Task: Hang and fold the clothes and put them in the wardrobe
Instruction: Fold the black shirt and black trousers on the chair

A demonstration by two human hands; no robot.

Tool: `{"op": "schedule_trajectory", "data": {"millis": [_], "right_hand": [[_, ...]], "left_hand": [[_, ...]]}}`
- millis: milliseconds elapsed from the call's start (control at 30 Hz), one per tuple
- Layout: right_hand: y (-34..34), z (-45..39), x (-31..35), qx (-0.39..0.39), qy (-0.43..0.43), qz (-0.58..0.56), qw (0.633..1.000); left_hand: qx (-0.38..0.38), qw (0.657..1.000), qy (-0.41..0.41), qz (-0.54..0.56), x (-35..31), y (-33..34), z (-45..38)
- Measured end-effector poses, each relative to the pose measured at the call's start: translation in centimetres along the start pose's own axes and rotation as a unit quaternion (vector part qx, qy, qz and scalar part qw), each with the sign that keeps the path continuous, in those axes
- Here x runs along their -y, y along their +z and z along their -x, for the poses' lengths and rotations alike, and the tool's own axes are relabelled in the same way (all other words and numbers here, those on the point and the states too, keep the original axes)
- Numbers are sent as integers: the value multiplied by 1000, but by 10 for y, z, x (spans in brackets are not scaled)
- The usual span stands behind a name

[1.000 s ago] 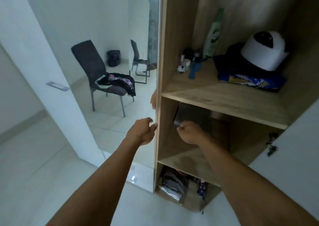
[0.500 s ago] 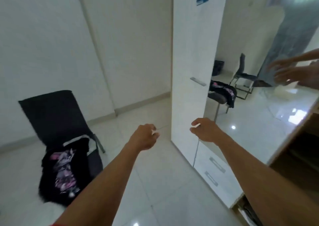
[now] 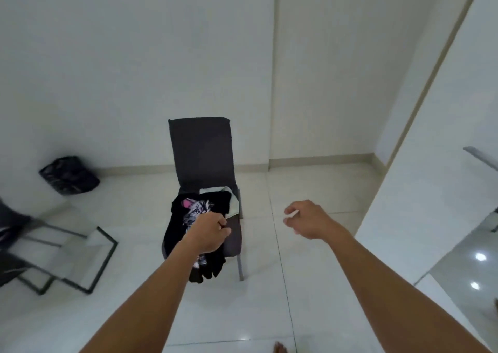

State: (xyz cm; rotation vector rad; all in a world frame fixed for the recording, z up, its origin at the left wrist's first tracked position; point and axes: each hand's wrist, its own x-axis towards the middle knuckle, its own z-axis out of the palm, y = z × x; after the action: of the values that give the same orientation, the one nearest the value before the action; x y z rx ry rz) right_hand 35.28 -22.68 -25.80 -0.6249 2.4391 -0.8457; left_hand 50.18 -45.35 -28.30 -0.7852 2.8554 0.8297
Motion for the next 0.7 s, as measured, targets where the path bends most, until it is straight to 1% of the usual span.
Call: {"op": "schedule_trajectory", "data": {"millis": [67,133,200,267,333,400,467,500,600,700], "right_hand": [[9,-35,12,12,-10,-1,1000],[22,-93,20,37,-21,4,999],[25,-111,28,45,-26,7,999],[32,-155,40,77,-27,13,997],[37,-197,53,106,-34,23,994],[44,-241,67,113,-48,26,992],[54,-272,77,119,-61,36,990],[59,-277,79,125,-63,41,989],[82,-328,88,143,-60,45,987],[112,-372,94,149,-46,48,987]], "left_hand": [[-6,1000,-26,-4,22,-4,-15],[-9,998,-64,-3,46,-6,-48],[-10,996,-88,3,56,-14,-53],[1,993,-122,7,71,-23,-80],[-11,988,-156,15,81,-32,-106],[-29,984,-174,29,91,-39,-137],[-29,982,-183,39,98,-42,-159],[-24,982,-183,42,100,-41,-164],[-3,977,-204,55,127,-35,-208],[41,976,-209,45,159,-27,-249]]}}
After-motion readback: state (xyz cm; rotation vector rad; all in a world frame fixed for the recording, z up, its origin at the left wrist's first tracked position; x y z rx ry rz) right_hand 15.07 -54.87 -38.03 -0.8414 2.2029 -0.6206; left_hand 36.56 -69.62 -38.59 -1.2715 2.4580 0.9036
